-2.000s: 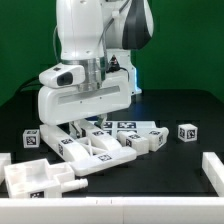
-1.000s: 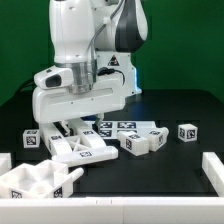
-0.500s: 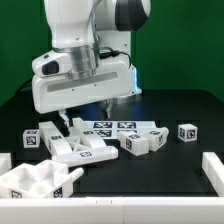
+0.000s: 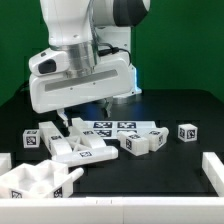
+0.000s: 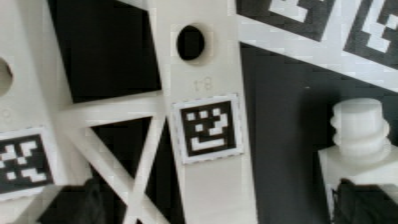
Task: Assemble chair
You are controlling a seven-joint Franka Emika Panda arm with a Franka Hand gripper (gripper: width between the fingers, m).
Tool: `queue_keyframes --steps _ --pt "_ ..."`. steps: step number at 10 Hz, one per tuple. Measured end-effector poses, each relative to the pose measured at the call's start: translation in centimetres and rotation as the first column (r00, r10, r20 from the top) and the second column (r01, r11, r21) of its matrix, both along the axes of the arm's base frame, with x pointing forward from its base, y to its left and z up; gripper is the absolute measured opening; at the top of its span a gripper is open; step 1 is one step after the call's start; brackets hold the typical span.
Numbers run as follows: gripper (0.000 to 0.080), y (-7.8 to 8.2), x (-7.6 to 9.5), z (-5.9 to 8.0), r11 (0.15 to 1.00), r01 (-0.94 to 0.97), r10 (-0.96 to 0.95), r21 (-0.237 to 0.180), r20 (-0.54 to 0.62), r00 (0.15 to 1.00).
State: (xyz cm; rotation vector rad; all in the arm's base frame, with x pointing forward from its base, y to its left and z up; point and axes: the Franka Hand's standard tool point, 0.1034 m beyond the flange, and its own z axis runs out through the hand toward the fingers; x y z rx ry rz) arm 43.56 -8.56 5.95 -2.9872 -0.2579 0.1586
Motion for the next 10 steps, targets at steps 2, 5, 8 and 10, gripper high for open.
queue_keyframes --steps 2,5,8,10 --pt "0.0648 -0.3 2.7 1.6 0.97 0.243 -0.243 -0.015 -0.069 0.968" --pt "0.0648 0.6 2.4 1.9 0.962 0.271 -0.272 -0.022 -0.084 0.959" --pt "0.0648 0.5 2.4 1.7 0.964 0.265 -0.266 -0.021 -0.087 0.96" --pt "0.0648 -2.4 4.9 1.5 0.946 0.323 -0.325 -0.032 -0.085 0.942"
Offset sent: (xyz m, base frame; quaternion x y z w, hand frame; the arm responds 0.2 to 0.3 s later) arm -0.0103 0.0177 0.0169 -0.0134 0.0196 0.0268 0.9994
